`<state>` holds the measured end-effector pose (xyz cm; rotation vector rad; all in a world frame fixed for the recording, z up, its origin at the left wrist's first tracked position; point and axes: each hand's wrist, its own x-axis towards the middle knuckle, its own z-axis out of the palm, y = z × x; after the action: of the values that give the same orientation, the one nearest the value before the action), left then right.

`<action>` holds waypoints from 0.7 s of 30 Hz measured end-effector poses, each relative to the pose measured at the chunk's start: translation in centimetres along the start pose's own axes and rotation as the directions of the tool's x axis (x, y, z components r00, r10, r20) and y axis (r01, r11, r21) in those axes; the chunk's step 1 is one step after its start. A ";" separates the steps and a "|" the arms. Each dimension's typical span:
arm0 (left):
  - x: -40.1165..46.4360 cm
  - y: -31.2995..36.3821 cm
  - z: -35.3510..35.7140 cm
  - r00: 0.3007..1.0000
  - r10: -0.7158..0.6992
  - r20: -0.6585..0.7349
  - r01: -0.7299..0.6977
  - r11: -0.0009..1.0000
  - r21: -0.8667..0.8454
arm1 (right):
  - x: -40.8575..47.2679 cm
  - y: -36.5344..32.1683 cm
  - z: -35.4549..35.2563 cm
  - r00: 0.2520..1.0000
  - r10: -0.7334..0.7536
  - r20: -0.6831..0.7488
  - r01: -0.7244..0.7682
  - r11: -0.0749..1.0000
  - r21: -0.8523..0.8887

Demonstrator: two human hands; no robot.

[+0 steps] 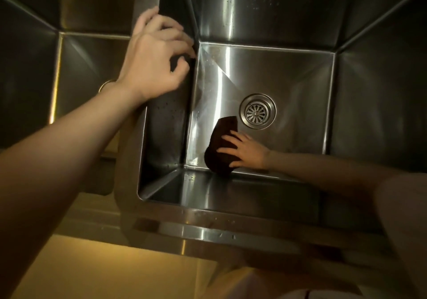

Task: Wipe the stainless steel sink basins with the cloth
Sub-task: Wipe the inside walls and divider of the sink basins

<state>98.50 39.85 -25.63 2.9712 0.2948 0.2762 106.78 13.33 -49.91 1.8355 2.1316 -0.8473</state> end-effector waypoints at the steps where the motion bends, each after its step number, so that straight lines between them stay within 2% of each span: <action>1: -0.2 0.1 -0.2 1.000 -0.011 -0.013 0.011 1.000 0.024 | -0.4 0.3 -0.1 1.000 0.003 0.019 -0.003 1.000 -0.015; 6: -3.3 0.8 -2.0 0.996 -0.082 -0.046 0.086 0.992 0.094 | 0.6 -1.0 -1.6 0.999 0.042 0.025 -0.042 0.999 -0.010; 10: -9.0 2.2 -3.9 0.962 -0.246 -0.121 0.259 0.960 0.108 | 1.8 -2.0 -2.0 0.998 0.056 0.010 -0.056 0.998 0.011; 15: -15.3 4.9 -4.0 0.881 -0.470 -0.051 0.472 0.880 0.049 | 4.6 -4.4 -2.5 1.000 -0.021 -0.012 0.020 0.996 -0.083; 21: -19.4 7.1 -3.0 0.810 -0.587 0.004 0.587 0.809 -0.027 | 7.0 -6.2 -3.9 1.000 -0.009 -0.017 0.009 0.999 -0.042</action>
<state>80.47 29.29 -24.87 2.6716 1.1672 0.2023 100.26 20.96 -48.47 1.8207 2.1527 -0.7860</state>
